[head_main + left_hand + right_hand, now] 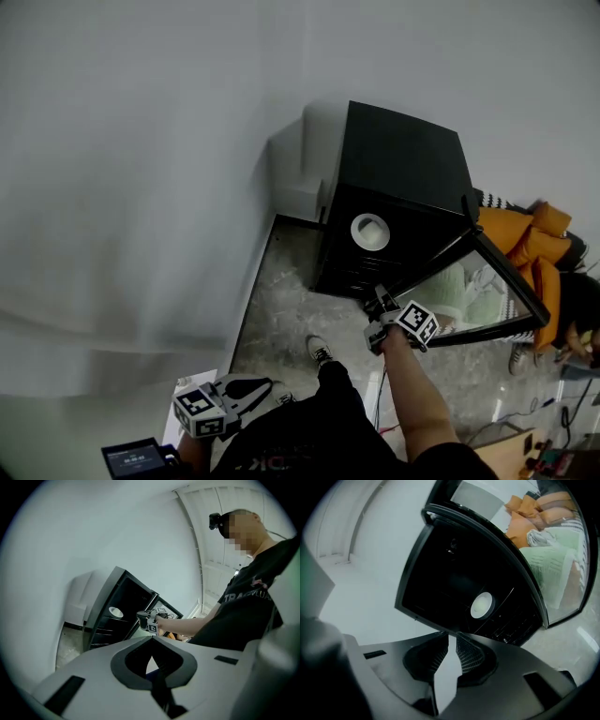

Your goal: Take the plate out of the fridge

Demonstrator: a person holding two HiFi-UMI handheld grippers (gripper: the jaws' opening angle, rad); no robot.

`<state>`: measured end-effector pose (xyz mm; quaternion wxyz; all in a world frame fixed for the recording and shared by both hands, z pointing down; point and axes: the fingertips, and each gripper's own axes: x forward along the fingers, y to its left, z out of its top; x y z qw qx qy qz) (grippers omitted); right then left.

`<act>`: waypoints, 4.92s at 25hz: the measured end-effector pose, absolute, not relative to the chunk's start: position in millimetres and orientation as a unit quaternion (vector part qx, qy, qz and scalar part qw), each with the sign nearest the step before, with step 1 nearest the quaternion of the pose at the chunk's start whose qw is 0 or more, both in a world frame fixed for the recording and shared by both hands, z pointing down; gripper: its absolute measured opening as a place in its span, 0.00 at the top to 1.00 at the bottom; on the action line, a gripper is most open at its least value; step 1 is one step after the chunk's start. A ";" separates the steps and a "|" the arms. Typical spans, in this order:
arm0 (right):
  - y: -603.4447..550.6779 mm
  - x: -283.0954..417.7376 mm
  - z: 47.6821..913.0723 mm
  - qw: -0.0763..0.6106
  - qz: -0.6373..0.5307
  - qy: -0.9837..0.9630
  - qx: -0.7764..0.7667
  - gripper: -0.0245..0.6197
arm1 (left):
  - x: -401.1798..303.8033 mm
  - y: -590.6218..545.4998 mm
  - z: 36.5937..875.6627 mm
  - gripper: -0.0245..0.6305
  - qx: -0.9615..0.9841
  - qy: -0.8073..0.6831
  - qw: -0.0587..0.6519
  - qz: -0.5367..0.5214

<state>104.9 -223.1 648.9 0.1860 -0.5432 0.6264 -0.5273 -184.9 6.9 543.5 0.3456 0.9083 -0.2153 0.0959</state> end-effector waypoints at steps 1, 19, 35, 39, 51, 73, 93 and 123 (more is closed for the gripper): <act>-235.5 111.9 657.4 0.191 -0.532 0.614 -0.550 0.90 | -185.5 4.0 544.7 0.96 0.906 -0.223 0.347 0.097; -366.9 184.5 789.0 0.198 -0.637 0.395 -0.632 0.80 | -164.5 -63.8 573.0 0.96 0.845 -0.304 0.432 0.085; -361.8 181.1 798.5 0.196 -0.641 0.382 -0.636 0.80 | -154.3 -87.8 575.7 0.96 0.834 -0.311 0.448 0.080; -361.4 181.1 801.3 0.193 -0.641 0.380 -0.639 0.81 | -151.1 -88.1 576.4 0.96 0.834 -0.305 0.452 0.084; -350.8 175.1 808.8 0.206 -0.649 0.366 -0.635 0.91 | -144.6 -87.5 575.0 0.96 0.841 -0.282 0.453 0.093; -312.4 158.8 815.2 0.307 -0.637 0.380 -0.596 0.91 | -139.0 -67.0 583.8 0.96 0.835 -0.266 0.468 0.110; -296.6 153.5 806.0 0.295 -0.643 0.413 -0.574 0.92 | -130.0 -62.4 580.8 0.96 0.850 -0.241 0.452 0.121; -355.9 189.2 411.0 0.321 -0.501 0.530 -0.605 0.92 | -125.6 -5.9 535.4 0.96 0.935 -0.141 0.319 0.068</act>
